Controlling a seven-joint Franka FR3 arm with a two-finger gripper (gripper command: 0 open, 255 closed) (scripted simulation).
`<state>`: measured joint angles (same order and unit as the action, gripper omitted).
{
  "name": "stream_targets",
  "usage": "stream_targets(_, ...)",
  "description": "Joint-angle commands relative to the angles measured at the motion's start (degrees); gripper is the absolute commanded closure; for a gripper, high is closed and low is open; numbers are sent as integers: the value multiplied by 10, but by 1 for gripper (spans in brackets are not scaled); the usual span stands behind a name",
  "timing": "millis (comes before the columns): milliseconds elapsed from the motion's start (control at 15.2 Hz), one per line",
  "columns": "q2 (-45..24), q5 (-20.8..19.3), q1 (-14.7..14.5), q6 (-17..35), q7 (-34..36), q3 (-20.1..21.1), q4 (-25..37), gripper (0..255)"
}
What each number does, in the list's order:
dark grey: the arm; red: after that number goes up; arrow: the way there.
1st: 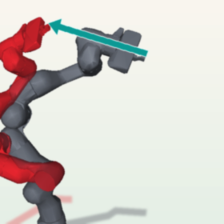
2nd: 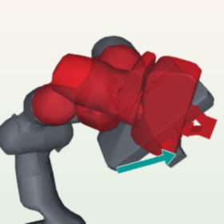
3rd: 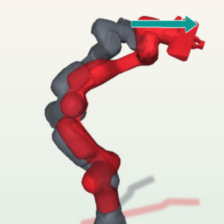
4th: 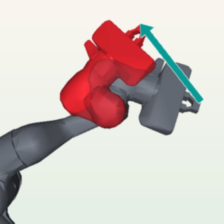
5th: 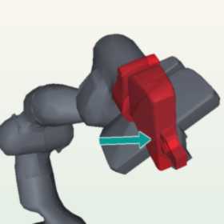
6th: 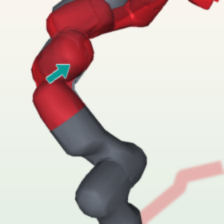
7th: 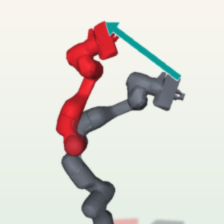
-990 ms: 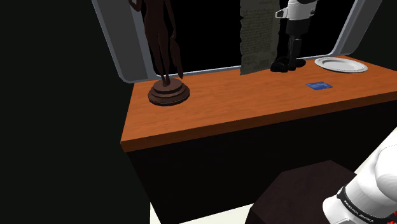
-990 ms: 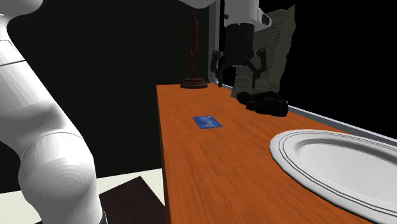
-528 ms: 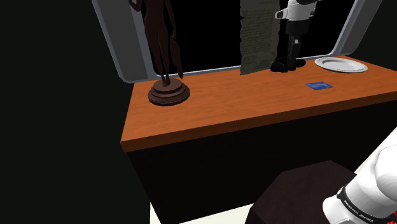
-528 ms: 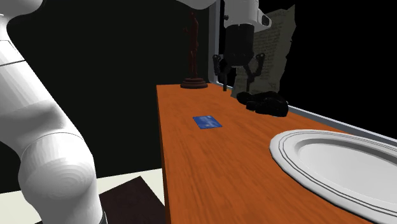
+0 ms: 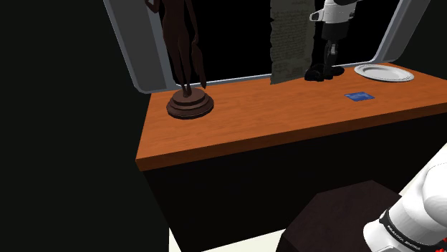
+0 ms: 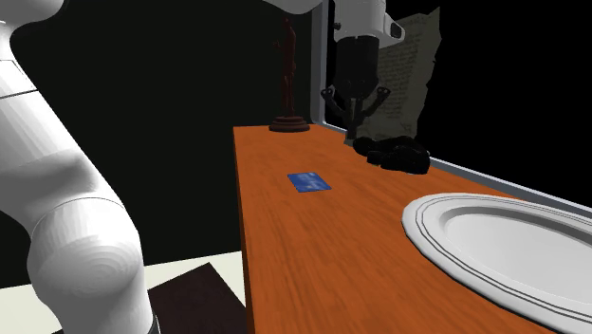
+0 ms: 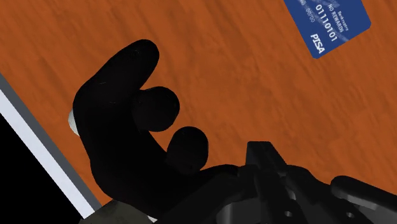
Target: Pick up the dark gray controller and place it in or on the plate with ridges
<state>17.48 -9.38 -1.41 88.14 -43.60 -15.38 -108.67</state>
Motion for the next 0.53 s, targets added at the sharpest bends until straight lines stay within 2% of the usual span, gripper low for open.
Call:
stream_targets(0, 0, 0, 0, 0, 0, 0, 0, 255)
stream_targets(66, 0, 0, 0, 0, 0, 0, 0, 0)
stream_targets(462, -93, 34, 26, -18, -144, -77, 97, 0)
